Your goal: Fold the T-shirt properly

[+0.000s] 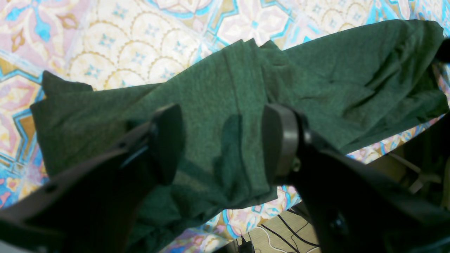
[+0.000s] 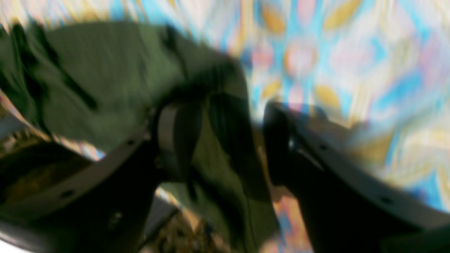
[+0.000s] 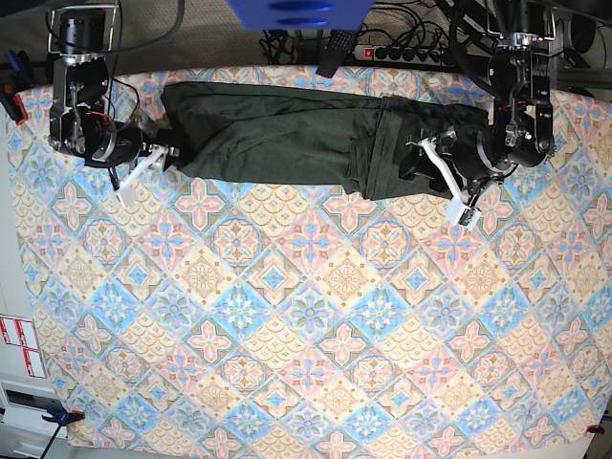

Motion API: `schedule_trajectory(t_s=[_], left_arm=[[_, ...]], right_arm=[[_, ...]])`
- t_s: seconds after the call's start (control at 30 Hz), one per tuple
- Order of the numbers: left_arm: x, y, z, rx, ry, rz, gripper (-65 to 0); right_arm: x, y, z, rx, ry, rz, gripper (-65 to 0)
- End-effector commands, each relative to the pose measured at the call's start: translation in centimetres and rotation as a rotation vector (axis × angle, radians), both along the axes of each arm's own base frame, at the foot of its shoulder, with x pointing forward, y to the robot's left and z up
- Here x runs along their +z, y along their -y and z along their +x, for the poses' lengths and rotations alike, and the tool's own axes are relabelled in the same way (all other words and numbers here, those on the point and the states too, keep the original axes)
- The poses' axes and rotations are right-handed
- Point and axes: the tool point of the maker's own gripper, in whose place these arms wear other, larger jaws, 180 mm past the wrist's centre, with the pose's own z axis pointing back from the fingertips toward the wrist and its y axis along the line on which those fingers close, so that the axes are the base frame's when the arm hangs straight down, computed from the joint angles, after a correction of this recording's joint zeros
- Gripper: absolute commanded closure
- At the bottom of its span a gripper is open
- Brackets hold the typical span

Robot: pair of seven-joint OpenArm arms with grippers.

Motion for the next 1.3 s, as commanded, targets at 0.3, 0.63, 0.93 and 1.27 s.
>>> schedule_trajectory(t_s=[0.3,0.63,0.93,1.27], left_arm=[[0.2,-0.2,0.3,0.004,0.011,-0.009,-33.2],[-0.9,-0.5,0.0,0.017,-0.024,-0.012,-33.2],[-0.7,-0.4,0.1,0.017,-0.019,-0.015,-33.2],[-0.7,-0.4,0.1,0.017,-0.019,-0.015,-33.2]], right_arm=[[-1.2,-0.3,-1.9,0.010,-0.068,-0.014,-40.0],[0.6,-0.6,-1.7,0.056,-0.034,-0.025,-58.1],[1.2,0.1,-2.2,0.048,-0.040,-0.034,-58.1],[0.6,-3.5,-3.1,0.099,-0.062,0.022,-58.1]])
